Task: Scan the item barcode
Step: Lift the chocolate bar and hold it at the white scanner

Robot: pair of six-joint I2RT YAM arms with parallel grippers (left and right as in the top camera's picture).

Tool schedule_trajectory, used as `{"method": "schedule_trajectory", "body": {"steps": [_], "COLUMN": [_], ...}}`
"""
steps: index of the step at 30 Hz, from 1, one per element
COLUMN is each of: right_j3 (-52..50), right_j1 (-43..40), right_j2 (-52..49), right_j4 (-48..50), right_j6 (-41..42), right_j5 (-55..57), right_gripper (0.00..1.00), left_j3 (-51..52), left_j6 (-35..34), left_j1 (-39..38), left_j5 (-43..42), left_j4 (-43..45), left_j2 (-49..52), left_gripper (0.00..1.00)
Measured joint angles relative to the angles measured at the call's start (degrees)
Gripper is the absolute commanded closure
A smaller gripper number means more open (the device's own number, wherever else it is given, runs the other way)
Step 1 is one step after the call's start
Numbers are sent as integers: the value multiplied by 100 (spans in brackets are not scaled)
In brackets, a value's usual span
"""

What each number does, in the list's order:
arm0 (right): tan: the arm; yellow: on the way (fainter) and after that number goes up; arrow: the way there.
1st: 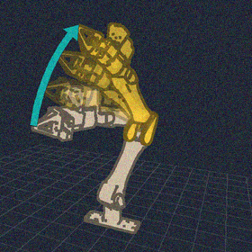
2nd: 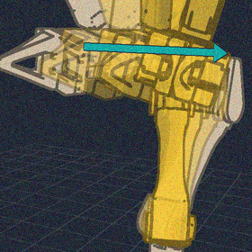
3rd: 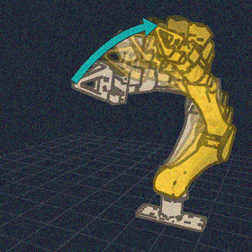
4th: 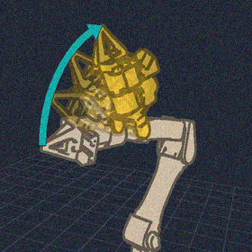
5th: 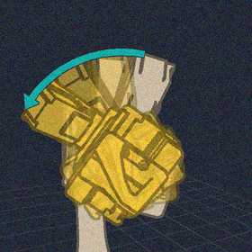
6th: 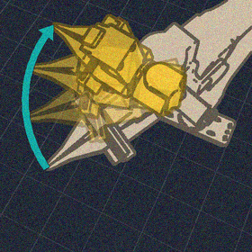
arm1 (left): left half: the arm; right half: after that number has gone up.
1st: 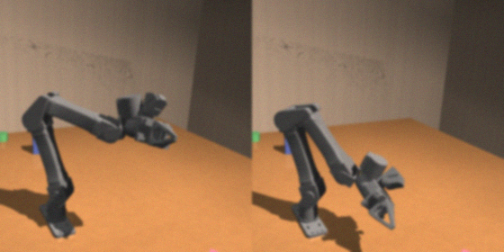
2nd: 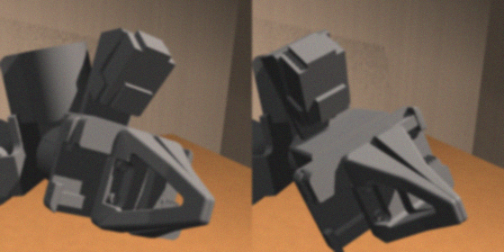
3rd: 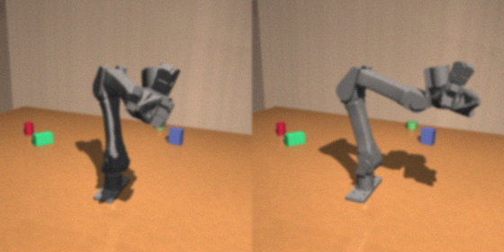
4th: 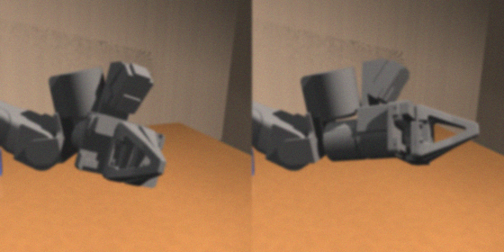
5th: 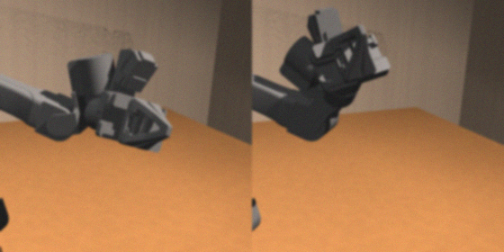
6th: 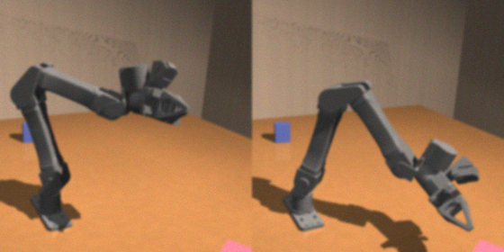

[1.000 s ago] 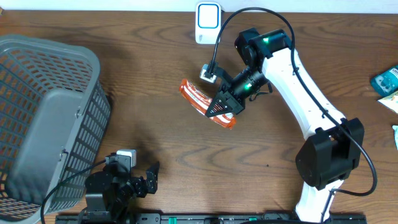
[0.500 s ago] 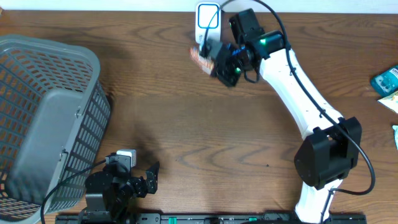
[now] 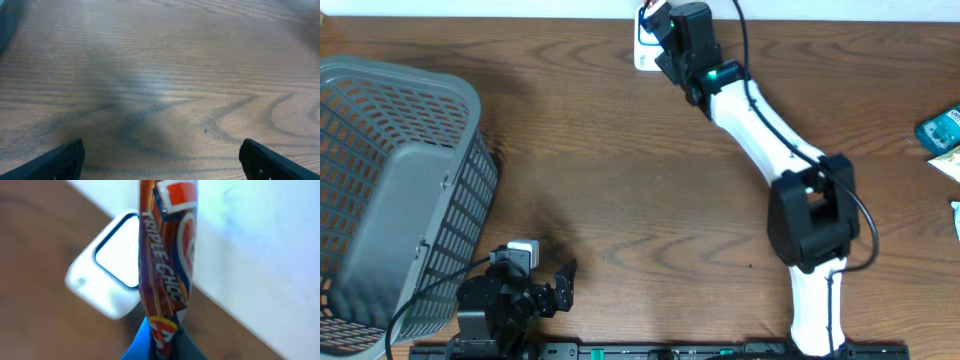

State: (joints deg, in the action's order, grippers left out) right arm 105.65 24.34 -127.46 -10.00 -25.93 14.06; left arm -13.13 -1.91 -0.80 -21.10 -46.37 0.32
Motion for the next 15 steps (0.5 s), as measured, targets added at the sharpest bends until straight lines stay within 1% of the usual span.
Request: {"method": "schedule_trajectory", "body": {"steps": [4, 8, 15], "right_j3": [0, 0, 0], "right_j1": [0, 0, 0], "right_j2": [-308, -422, -428], "right_j4": [691, 721, 675], "right_j6": [-184, -297, -398], "right_j5": [450, 691, 699], "right_gripper": [97, 97, 97], "left_j3": [0, 0, 0], "left_j6": [0, 0, -2], "left_j1": [0, 0, 0], "left_j5": [0, 0, 0], "left_j4": [0, 0, 0], "left_j2": [0, 0, 0], "left_gripper": [2, 2, 2]}}
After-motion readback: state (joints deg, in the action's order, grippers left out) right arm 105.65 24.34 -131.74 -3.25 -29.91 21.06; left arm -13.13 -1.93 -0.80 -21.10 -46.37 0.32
